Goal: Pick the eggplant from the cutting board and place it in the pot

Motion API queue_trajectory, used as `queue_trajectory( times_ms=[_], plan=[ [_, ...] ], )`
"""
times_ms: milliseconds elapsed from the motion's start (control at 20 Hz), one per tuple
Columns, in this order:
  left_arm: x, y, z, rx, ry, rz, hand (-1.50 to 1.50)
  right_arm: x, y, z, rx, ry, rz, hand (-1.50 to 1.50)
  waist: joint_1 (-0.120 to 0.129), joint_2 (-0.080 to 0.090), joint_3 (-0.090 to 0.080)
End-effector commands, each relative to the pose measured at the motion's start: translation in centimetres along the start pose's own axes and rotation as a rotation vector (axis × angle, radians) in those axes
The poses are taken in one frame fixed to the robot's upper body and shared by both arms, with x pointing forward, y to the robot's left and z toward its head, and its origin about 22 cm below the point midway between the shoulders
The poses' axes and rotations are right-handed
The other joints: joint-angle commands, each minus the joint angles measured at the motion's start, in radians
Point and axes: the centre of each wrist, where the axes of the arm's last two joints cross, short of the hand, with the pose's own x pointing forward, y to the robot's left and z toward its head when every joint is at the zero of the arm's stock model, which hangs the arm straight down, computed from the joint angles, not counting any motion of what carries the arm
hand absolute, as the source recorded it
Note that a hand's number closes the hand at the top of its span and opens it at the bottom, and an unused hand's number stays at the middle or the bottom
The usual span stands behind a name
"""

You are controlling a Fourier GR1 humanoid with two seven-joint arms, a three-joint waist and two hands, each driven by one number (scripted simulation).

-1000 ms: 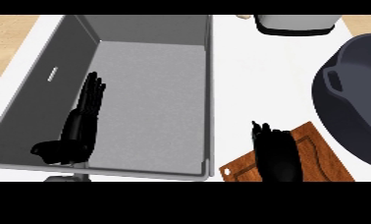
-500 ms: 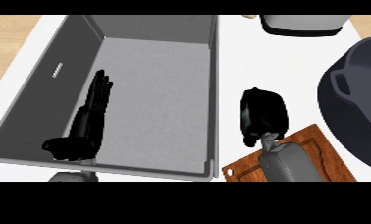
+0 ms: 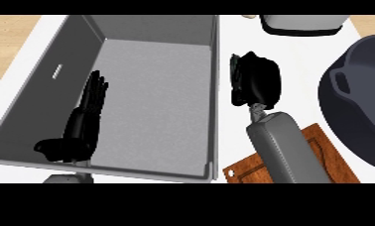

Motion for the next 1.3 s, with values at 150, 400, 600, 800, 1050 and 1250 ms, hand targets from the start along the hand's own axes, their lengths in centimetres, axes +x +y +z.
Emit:
queue_trajectory(
  times_ms=[150, 400, 600, 800, 1050, 1250],
  plan=[
    [0.4, -0.1, 0.6, 0.012, 0.002, 0.005, 0.0, 1.8, -5.5, -0.4, -0.239, 0.071, 0.045, 1.5, -0.009, -0.002, 0.0],
    [-0.6, 0.1, 0.9, 0.016, 0.009, 0.0, 0.0, 0.7, -7.1, -0.5, -0.316, 0.203, 0.063, 1.5, -0.011, -0.001, 0.0],
    [-0.4, -0.1, 1.1, 0.02, 0.01, 0.003, 0.0, -1.8, -8.2, 0.1, -0.332, 0.272, 0.082, 1.5, -0.012, -0.002, 0.0],
    [0.1, 0.5, 0.4, 0.011, 0.014, 0.0, 0.0, -6.4, -11.7, -1.2, -0.372, 0.334, 0.086, 1.5, -0.014, -0.002, 0.0],
    [0.9, 0.8, -0.3, 0.001, 0.021, 0.002, 0.0, -9.5, -11.0, -2.8, -0.354, 0.401, 0.078, 1.5, -0.009, 0.0, 0.0],
    [1.2, 0.0, 1.9, 0.004, -0.016, 0.002, 0.0, -15.1, -11.4, -2.1, -0.372, 0.408, 0.082, 1.5, -0.008, -0.001, 0.0]
  ],
)
